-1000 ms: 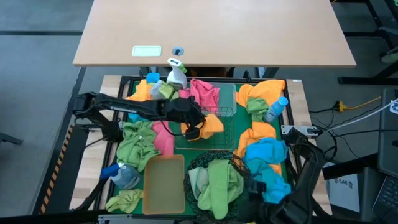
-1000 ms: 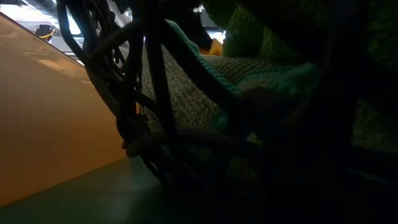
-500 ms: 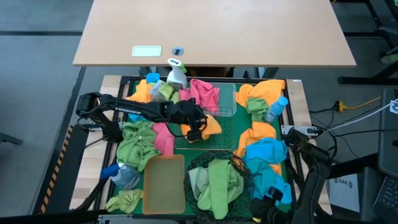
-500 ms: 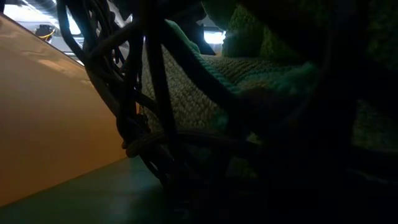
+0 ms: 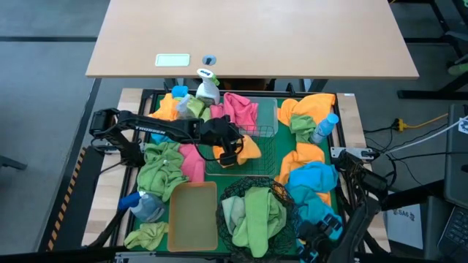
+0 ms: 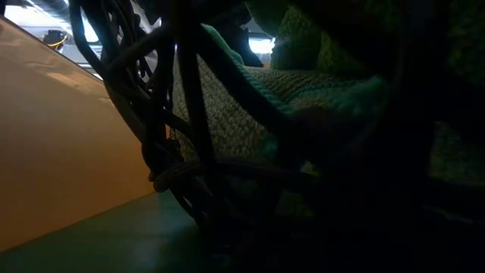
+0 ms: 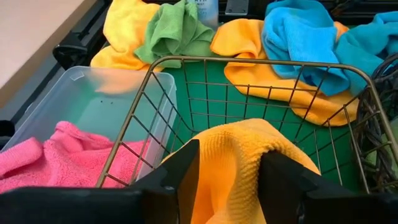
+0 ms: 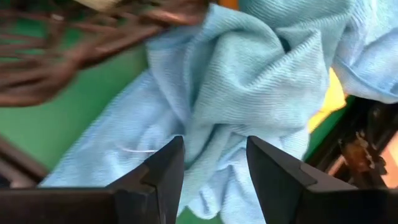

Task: Sort microfiber towel by color & place in baskets
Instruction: Put the orange microfiber towel into the gold wire basket, then put the blue microfiber towel into the orange bin

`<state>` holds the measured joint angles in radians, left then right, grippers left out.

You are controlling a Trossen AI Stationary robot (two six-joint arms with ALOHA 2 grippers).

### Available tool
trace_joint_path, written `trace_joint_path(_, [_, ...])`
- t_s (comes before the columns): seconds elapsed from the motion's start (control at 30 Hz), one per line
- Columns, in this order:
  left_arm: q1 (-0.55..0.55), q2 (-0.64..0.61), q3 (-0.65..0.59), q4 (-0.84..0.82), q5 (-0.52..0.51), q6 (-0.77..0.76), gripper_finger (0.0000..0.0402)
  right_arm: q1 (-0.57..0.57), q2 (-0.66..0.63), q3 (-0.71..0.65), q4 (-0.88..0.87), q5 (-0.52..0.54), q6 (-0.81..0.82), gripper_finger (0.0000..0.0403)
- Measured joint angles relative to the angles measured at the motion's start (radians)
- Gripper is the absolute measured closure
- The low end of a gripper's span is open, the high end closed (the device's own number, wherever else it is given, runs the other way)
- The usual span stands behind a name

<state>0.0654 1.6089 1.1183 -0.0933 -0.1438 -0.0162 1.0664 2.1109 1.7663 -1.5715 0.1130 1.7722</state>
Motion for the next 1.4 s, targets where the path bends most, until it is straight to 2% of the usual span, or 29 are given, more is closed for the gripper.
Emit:
trace_joint_path(0.5, [0.0, 0.0, 0.0, 0.0, 0.0, 0.001, 0.0268, 0.0, 0.0, -0.11, 0.048, 0.03, 0.006, 0.0238])
trace_joint_path(0.6, [0.0, 0.0, 0.0, 0.0, 0.0, 0.001, 0.0268, 0.0, 0.0, -0.119, 0.063, 0.032, 0.005, 0.0275])
trace_joint_path(0.77, [0.0, 0.0, 0.0, 0.0, 0.0, 0.0, 0.0268, 0.0, 0.0, -0.119, 0.052, 0.033, 0.004, 0.0382])
trace_joint_path(0.83, [-0.001, -0.001, 0.0, 0.0, 0.001, -0.009, 0.0269, 0.0, 0.0, -0.118, 0.04, 0.033, 0.001, 0.0391])
trace_joint_path(0.93, [-0.001, -0.004, 0.0, -0.008, 0.003, -0.018, 0.0269, 0.0, 0.0, -0.094, 0.0, 0.033, 0.0, 0.038])
trace_joint_path(1.03, [0.001, -0.008, 0.001, -0.036, -0.006, -0.017, 0.0269, 0.0, -0.01, -0.073, 0.002, 0.037, -0.002, 0.0394])
trace_joint_path(1.4, [0.011, -0.008, 0.231, -0.534, -0.023, 0.0, 0.0269, 0.0, -0.016, -0.016, 0.0, 0.008, -0.023, 0.0398])
